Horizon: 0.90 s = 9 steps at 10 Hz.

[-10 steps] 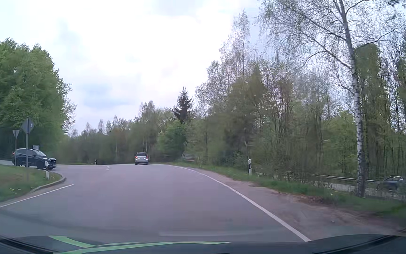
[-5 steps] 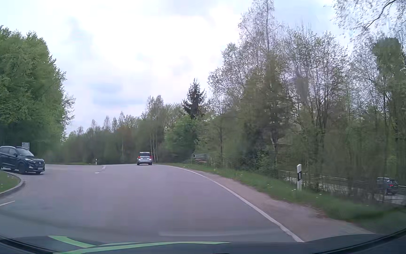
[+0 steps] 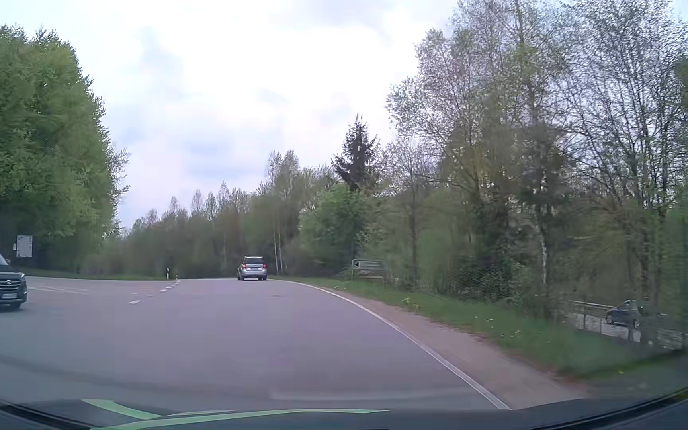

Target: Follow the waypoints while adhering to traffic rules and regulations

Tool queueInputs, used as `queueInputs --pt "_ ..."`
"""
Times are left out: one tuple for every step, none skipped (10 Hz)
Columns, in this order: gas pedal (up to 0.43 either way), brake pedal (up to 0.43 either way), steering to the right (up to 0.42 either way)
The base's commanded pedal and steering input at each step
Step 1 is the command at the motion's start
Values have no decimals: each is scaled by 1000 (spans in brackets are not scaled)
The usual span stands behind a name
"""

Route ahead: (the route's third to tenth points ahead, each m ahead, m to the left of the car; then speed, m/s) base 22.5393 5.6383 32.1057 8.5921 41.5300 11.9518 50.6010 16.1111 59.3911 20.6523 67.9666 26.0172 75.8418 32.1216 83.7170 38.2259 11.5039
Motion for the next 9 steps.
queueInputs --pt "0 0 -46" --pt "0 0 -46" --pt "0 0 -46" --pt "0 0 -46" --pt "0 0 -46" --pt "0 0 -46" --pt "0 0 -46" --pt "0 0 -46" --pt "0 0 -46"
